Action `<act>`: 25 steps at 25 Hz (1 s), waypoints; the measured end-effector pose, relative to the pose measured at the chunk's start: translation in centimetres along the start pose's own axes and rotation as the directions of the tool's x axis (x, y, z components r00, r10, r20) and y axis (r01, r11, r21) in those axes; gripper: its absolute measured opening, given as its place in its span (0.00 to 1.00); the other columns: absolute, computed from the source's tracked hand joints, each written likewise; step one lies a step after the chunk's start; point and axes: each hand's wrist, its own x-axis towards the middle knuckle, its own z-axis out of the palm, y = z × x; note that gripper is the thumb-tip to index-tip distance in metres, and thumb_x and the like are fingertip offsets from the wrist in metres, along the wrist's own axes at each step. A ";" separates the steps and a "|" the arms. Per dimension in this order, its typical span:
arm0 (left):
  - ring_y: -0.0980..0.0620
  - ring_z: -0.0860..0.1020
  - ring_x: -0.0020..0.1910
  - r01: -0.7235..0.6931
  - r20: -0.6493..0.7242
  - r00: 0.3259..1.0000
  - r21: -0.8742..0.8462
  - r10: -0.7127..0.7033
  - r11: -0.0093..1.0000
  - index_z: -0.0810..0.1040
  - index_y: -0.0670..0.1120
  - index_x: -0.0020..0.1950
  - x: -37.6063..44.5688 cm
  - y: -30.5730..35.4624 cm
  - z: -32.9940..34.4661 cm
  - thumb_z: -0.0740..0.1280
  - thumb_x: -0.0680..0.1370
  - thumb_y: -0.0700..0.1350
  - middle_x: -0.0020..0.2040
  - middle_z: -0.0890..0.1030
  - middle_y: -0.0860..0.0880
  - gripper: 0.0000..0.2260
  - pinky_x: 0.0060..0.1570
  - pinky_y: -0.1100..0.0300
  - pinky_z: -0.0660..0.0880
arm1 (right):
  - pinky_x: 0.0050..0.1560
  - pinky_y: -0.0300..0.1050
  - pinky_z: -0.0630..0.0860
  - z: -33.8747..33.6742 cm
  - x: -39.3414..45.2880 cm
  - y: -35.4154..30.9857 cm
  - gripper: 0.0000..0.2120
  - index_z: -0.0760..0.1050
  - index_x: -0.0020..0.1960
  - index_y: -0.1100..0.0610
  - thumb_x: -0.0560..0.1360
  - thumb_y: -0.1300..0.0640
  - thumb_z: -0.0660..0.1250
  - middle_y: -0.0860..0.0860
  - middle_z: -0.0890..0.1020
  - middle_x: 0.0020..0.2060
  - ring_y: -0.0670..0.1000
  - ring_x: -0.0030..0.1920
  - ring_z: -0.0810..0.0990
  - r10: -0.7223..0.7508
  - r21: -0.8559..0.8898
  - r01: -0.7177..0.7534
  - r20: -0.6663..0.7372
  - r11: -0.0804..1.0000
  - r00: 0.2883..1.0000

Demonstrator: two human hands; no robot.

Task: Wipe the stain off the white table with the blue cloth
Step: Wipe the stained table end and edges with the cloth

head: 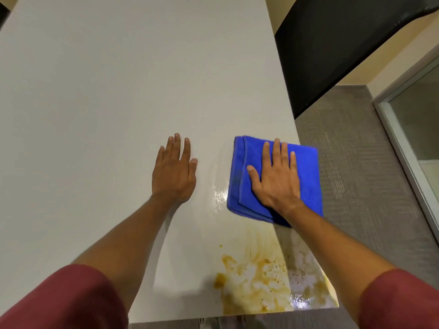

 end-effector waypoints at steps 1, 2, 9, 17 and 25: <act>0.46 0.46 0.80 -0.002 0.012 1.000 -0.003 0.002 1.000 0.47 0.46 0.81 -0.3 0.0 0.0 0.44 0.83 0.54 0.81 0.48 0.44 0.27 0.78 0.50 0.43 | 0.78 0.61 0.46 0.1 0.0 -1.0 0.37 0.48 0.80 0.59 0.79 0.37 0.43 0.62 0.51 0.80 0.61 0.80 0.47 -0.033 0.001 0.033 0.002 0.999 0.999; 0.46 0.46 0.80 -0.006 0.025 1.000 -0.007 0.006 1.000 0.47 0.46 0.81 -0.8 0.1 0.0 0.43 0.83 0.55 0.81 0.47 0.44 0.27 0.78 0.50 0.43 | 0.79 0.61 0.46 0.4 -0.7 -2.0 0.37 0.48 0.80 0.58 0.79 0.36 0.43 0.61 0.50 0.80 0.60 0.80 0.46 -0.092 0.003 0.092 0.003 0.996 0.996; 0.49 0.43 0.80 -0.063 0.063 0.996 -0.023 0.064 0.998 0.45 0.47 0.80 -7.5 -1.0 -0.7 0.42 0.82 0.56 0.81 0.46 0.46 0.27 0.77 0.52 0.41 | 0.79 0.58 0.46 1.1 -7.8 -0.4 0.33 0.47 0.80 0.55 0.81 0.38 0.42 0.55 0.50 0.81 0.54 0.80 0.46 -0.245 0.011 0.245 0.049 0.970 0.968; 0.48 0.46 0.80 -0.071 0.026 0.997 -0.002 0.071 0.997 0.47 0.47 0.81 -9.5 -1.4 -0.2 0.42 0.82 0.55 0.81 0.48 0.45 0.27 0.77 0.52 0.43 | 0.79 0.59 0.45 1.3 -6.5 -4.1 0.28 0.48 0.80 0.53 0.83 0.44 0.44 0.56 0.50 0.80 0.57 0.80 0.47 -0.226 0.037 0.226 0.006 0.973 0.974; 0.48 0.45 0.80 -0.002 0.019 1.000 -0.003 0.002 1.000 0.45 0.47 0.81 -13.6 -1.1 0.1 0.42 0.82 0.57 0.81 0.47 0.45 0.28 0.78 0.50 0.45 | 0.79 0.59 0.44 1.3 -9.3 -3.3 0.38 0.44 0.81 0.55 0.78 0.33 0.40 0.57 0.46 0.81 0.55 0.80 0.43 -0.233 -0.003 0.234 0.063 0.972 0.970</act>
